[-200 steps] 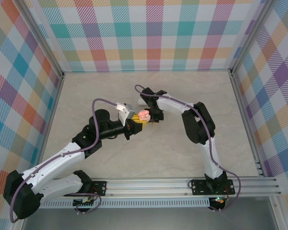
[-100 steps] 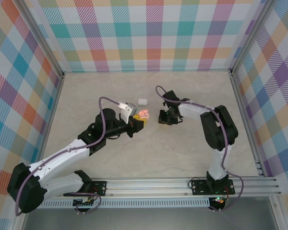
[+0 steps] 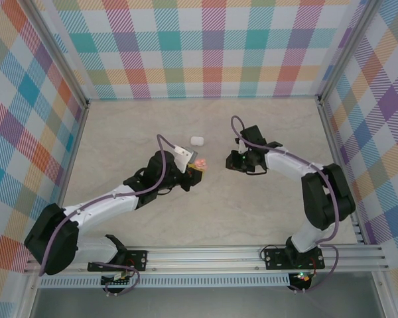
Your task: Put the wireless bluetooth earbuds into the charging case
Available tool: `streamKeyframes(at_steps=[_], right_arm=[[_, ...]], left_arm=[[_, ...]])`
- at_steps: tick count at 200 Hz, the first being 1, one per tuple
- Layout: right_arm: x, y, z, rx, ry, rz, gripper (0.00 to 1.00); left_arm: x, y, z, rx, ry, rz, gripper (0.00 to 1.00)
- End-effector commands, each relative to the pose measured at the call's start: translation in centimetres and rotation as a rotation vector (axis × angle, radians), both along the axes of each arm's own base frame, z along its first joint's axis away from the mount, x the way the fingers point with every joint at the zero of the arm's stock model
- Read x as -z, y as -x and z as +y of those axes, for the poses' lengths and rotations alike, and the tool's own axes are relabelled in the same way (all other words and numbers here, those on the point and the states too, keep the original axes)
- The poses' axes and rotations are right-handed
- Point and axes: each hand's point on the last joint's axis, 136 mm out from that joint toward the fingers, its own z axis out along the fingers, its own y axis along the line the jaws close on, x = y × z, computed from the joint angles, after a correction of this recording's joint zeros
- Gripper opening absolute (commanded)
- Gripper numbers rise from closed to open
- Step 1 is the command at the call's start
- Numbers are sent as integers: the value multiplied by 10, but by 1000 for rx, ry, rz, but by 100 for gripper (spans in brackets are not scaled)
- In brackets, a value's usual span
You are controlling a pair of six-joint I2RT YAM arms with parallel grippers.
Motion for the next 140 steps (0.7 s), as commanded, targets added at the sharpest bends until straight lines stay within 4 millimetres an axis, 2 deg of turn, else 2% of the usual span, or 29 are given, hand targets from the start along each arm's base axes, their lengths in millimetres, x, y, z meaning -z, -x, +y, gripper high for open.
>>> streamKeyframes(at_steps=[1,53,81,104,140], right_arm=[[-24,5,4,-44,-49,-68,21],[-86,18,15,-121,-182,-232,21],[-111,29,23,-184,-215,-307,21],[-126,39,35,-249,-218,-359,21],[-137,51,48,-321,-211,-410,21]], left_arm=[[6,0,-6,21,13,-19,5],[17,2,-14,97,1,-88,4],[19,3,-21,167,-14,-162,4],[20,2,-26,205,-24,-207,4],[15,0,-33,244,-19,-248,4]])
